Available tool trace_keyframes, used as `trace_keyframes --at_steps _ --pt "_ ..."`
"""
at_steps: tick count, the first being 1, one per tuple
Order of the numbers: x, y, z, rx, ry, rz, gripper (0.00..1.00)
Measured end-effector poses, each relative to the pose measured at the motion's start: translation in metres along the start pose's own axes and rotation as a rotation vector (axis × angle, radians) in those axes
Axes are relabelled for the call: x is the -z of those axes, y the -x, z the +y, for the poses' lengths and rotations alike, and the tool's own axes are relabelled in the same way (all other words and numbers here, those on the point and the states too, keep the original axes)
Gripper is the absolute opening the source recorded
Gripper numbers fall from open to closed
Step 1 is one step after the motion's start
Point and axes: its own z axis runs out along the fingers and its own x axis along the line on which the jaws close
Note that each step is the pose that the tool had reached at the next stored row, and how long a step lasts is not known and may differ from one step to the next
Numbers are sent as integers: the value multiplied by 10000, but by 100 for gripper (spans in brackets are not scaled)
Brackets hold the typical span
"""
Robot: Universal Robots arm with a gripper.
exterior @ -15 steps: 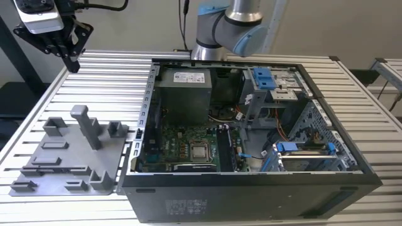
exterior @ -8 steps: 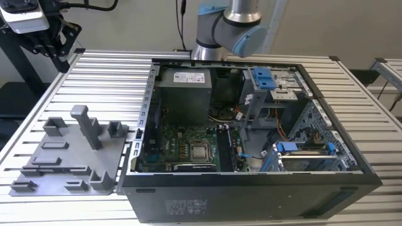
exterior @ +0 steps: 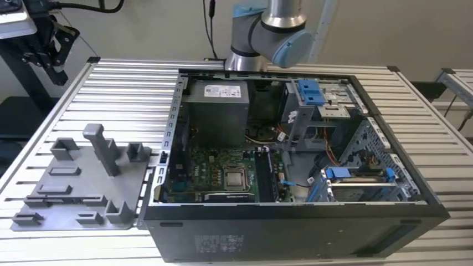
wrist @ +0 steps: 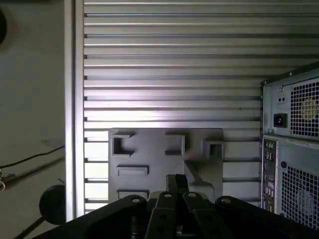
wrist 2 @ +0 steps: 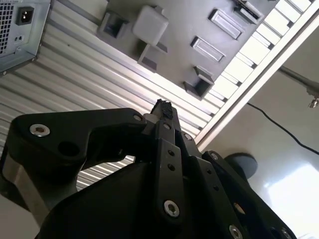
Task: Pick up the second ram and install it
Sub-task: 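Reach for the second ram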
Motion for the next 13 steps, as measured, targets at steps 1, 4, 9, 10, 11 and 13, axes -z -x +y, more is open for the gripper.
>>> trace_keyframes --at_steps 1,4,9,10,11,13 --pt "0 0 0 0 2 0 11" --pt "0 -2 -1 0 1 0 11" --pt "4 -1 -85 0 2 -1 11" --pt "6 -3 -111 -1 1 0 11" --pt "6 -5 -141 0 1 -1 11" --pt "10 -15 -206 0 0 0 11"
